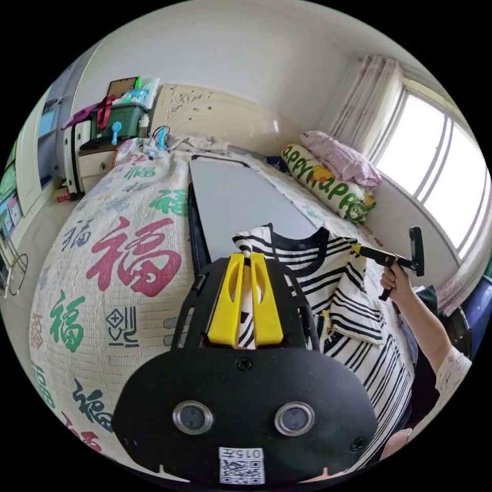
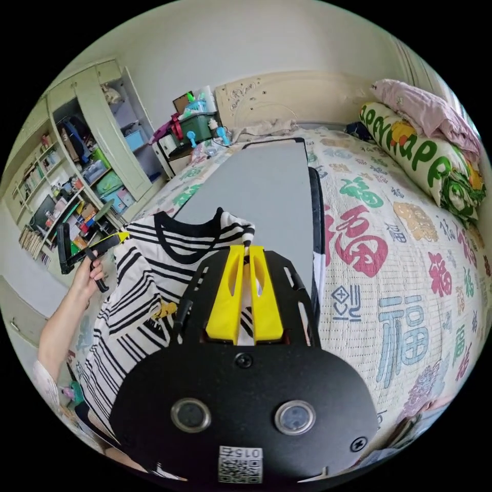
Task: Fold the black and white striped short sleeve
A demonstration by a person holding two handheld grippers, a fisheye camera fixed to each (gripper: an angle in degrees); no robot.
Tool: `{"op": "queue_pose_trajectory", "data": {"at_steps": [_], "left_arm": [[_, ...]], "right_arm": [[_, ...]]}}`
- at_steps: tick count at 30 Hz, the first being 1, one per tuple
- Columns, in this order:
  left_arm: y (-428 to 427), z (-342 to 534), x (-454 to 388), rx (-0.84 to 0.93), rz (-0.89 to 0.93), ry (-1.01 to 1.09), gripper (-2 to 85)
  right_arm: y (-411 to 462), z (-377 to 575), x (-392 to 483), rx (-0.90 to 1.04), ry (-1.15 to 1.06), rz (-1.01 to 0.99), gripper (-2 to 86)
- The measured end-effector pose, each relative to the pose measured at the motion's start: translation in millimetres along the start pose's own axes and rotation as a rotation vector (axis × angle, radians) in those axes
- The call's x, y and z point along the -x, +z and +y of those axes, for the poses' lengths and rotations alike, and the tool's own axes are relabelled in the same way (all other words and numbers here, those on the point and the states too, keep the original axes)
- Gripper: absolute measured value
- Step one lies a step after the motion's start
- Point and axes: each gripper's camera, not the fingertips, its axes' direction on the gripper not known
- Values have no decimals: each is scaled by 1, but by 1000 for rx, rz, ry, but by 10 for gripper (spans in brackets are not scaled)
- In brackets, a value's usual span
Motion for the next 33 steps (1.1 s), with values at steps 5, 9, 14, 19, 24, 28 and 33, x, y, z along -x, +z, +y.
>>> {"op": "queue_pose_trajectory", "data": {"at_steps": [5, 9, 14, 19, 24, 28, 33], "left_arm": [[-127, 60, -67, -26, 135, 219, 3], [-209, 154, -118, 36, 208, 383, 5], [-256, 311, -150, 195, 318, 365, 6], [-282, 369, -183, 217, 223, 376, 9], [-317, 384, -179, 283, 163, 389, 24], [-346, 362, -138, 246, 113, 255, 55], [-335, 303, -75, 189, -17, -40, 86]], "right_arm": [[-168, 100, 64, -65, -204, -69, 4], [-274, 223, 89, 25, -248, -185, 5], [-317, 359, 87, 199, -159, -314, 7], [-344, 419, 109, 305, -212, -286, 23], [-367, 432, 104, 449, -280, -249, 41], [-395, 400, 45, 370, -146, -277, 42], [-374, 335, -41, 175, 150, -278, 91]]}}
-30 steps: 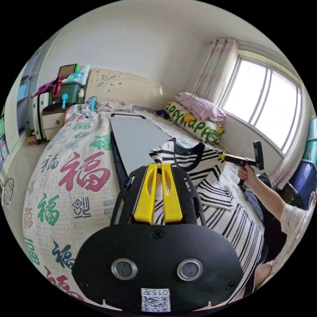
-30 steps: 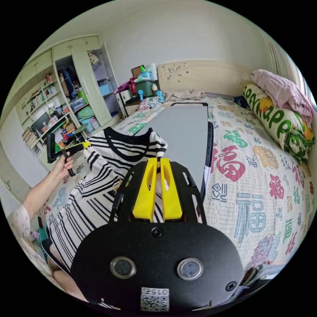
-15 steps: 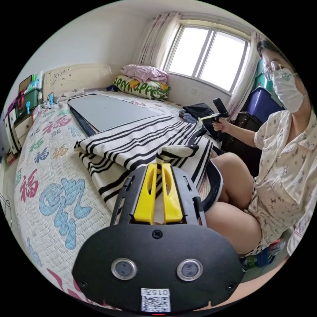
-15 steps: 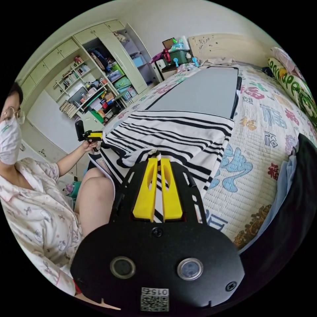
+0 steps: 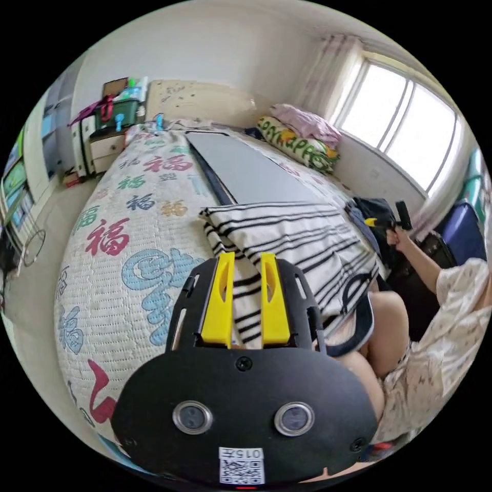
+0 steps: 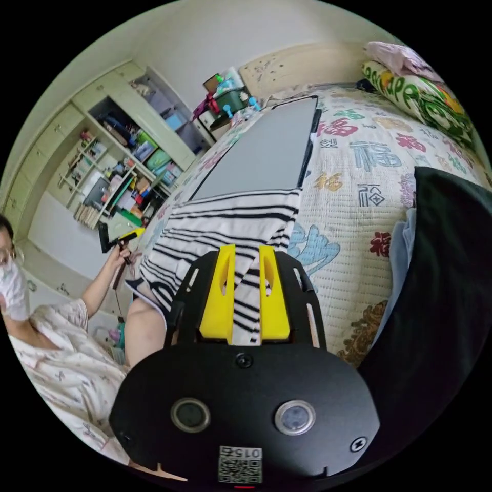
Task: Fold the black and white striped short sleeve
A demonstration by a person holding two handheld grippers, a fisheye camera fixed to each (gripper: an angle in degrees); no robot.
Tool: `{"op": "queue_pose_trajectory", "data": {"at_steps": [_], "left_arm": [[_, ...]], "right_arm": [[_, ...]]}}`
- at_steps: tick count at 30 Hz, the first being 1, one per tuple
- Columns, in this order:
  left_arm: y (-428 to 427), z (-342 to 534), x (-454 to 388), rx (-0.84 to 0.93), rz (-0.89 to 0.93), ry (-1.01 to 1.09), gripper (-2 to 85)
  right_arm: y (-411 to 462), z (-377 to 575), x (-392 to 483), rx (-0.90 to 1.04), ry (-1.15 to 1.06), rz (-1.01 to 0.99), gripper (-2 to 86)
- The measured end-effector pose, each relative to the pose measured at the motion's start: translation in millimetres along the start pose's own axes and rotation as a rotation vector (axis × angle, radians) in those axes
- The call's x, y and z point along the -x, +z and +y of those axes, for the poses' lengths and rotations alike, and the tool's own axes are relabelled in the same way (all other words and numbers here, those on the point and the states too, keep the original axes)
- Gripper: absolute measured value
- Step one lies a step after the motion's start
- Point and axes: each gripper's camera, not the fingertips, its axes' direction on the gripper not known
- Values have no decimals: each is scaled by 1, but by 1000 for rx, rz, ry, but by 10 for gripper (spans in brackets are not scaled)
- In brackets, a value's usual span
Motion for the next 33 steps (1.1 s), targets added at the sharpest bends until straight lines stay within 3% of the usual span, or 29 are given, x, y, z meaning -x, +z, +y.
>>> {"op": "queue_pose_trajectory", "data": {"at_steps": [4, 7, 12, 15, 20, 26, 30, 33], "left_arm": [[46, -47, 41, -9, 81, -166, 124], [74, -68, 64, 19, -25, -284, 138], [106, -93, 85, 92, 3, -292, 109], [98, -104, 96, 80, 55, -261, 14], [67, -127, 106, 5, 53, -269, 0], [40, -164, 81, -7, -139, -266, 38], [-15, -148, 45, -17, -99, -96, 78], [-64, -108, -4, 16, 91, 75, 84]], "right_arm": [[41, -60, -54, 10, 150, -62, 114], [63, -84, -83, -3, 227, -54, 117], [92, -97, -101, 18, 199, 20, 84], [95, -95, -109, -19, 184, 70, 33], [107, -96, -130, -28, 180, 119, 7], [131, -73, -136, -141, 210, 341, 2], [104, 17, -90, -144, -102, 269, 20], [97, 115, -40, -23, -415, 84, 48]]}}
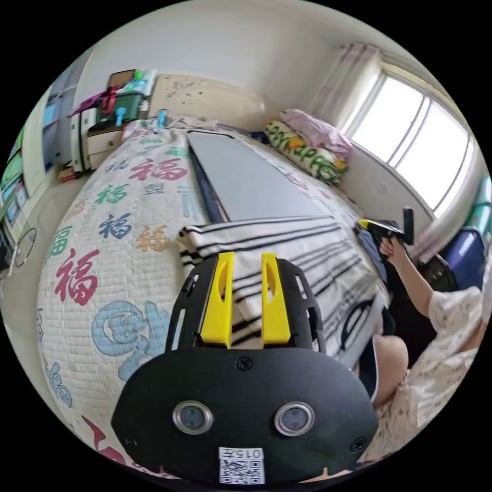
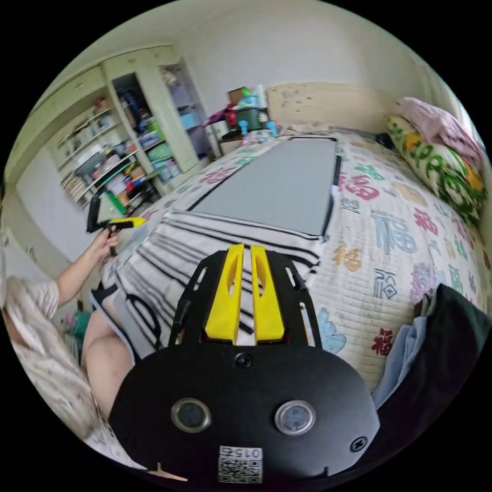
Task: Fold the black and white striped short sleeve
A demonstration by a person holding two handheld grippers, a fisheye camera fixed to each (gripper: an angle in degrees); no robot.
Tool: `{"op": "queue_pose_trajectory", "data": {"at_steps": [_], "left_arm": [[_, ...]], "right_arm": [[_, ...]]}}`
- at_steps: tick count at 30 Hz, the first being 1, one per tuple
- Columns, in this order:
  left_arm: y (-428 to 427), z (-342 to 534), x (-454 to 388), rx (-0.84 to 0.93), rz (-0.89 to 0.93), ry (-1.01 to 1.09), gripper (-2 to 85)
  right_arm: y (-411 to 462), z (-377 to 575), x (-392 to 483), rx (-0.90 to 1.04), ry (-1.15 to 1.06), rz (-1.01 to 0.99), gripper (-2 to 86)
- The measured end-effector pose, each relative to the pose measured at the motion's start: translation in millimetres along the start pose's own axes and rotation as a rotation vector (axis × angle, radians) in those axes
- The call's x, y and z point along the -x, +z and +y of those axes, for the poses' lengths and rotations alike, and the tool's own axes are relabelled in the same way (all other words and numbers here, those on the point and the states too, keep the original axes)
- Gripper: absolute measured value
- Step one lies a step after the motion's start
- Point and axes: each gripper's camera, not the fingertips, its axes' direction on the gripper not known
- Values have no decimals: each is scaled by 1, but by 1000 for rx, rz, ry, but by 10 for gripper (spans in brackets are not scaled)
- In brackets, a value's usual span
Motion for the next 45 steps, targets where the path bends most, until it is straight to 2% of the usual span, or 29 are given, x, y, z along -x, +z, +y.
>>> {"op": "queue_pose_trajectory", "data": {"at_steps": [3, 6, 8, 12, 17, 22, 27, 33, 38, 39, 42, 45], "left_arm": [[-20, 52, -67, 44, 89, 64, 93], [-27, 87, -137, 80, 56, 121, 97], [-31, 89, -153, 80, 70, 111, 97], [-53, 81, -164, 51, -73, 58, 95], [-58, 68, -176, 99, -154, 147, 95], [-64, 57, -170, 126, -166, 129, 87], [-80, 40, -163, 158, -142, 141, 29], [-107, 23, -150, 167, -123, 136, 8], [-140, 13, -139, 155, -110, 119, 7], [-147, 12, -137, 145, -108, 110, 7], [-202, 18, -103, -36, -58, -37, 22], [-219, 16, -74, -57, -109, -159, 51]], "right_arm": [[18, 77, 65, 137, -109, -134, 87], [48, 138, 96, 205, -63, -178, 105], [62, 167, 108, 219, -60, -174, 106], [90, 211, 117, 249, -36, -28, 99], [112, 247, 138, 280, -122, 131, 77], [136, 272, 161, 334, -222, 311, 53], [139, 286, 159, 349, -239, 331, 22], [129, 277, 133, 337, -143, 250, 14], [115, 256, 126, 327, -134, 263, 39], [106, 249, 119, 307, -92, 240, 52], [68, 231, 85, 192, 59, 185, 79], [24, 218, 38, 36, 268, 241, 89]]}}
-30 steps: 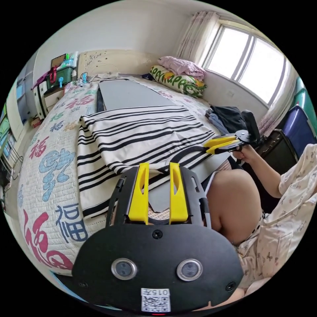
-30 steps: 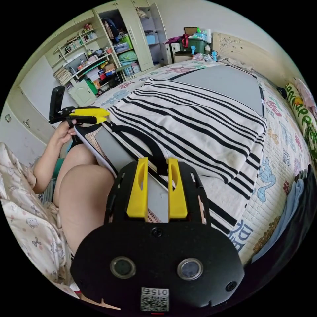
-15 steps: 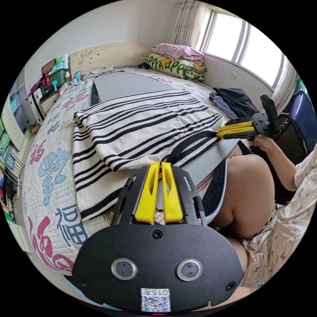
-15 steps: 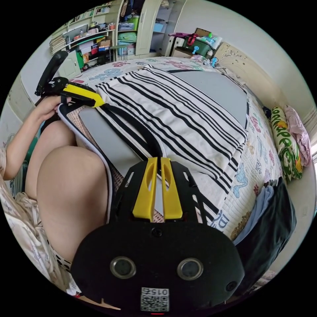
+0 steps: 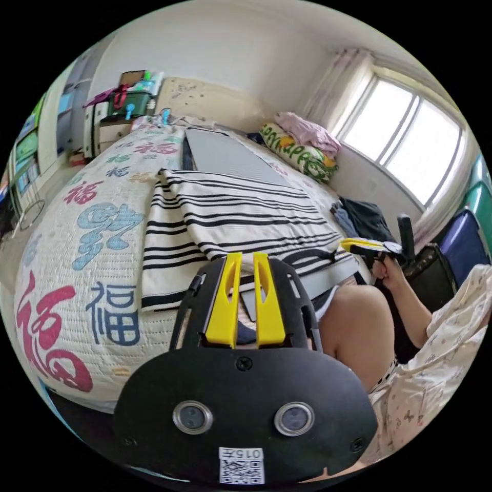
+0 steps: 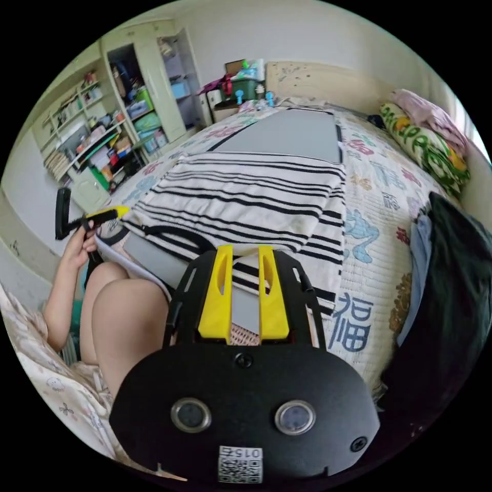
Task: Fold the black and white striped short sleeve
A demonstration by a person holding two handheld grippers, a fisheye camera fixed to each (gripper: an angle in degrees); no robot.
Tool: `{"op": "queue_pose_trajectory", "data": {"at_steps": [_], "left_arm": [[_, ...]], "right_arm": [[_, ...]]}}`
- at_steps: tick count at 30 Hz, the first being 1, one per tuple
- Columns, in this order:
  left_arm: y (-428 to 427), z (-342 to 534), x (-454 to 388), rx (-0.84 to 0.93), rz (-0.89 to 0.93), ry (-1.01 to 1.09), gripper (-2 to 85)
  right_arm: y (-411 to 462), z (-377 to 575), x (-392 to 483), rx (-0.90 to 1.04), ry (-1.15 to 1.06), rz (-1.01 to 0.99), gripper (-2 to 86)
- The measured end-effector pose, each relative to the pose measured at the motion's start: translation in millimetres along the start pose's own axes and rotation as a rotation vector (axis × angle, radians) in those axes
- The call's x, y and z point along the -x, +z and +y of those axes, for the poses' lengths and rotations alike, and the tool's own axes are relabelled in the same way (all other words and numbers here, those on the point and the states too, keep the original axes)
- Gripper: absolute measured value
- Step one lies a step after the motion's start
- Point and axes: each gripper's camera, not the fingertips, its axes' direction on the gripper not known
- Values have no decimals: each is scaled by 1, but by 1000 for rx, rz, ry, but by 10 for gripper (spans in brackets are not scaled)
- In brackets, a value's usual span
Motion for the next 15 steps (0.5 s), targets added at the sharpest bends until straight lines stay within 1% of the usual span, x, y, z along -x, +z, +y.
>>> {"op": "queue_pose_trajectory", "data": {"at_steps": [1, 3, 5, 8, 10, 13, 15], "left_arm": [[2, -7, 11, 24, -23, -47, 79], [8, -21, 28, 36, 31, -107, 107], [15, -32, 33, 51, 26, -124, 108], [24, -50, 24, 95, -58, -76, 89], [28, -59, 19, 121, -76, -51, 76], [26, -74, 8, 141, -123, -5, 50], [26, -85, -2, 166, -152, 40, 36]], "right_arm": [[-12, -9, -19, -53, 93, 9, 98], [-24, -22, -39, -99, 176, 5, 111], [-24, -40, -49, -73, 208, -19, 114], [-15, -67, -56, -15, 221, -80, 99], [-9, -86, -61, 33, 241, -87, 72], [-16, -99, -68, 29, 254, -61, 31], [-25, -108, -70, 21, 251, -64, 25]]}}
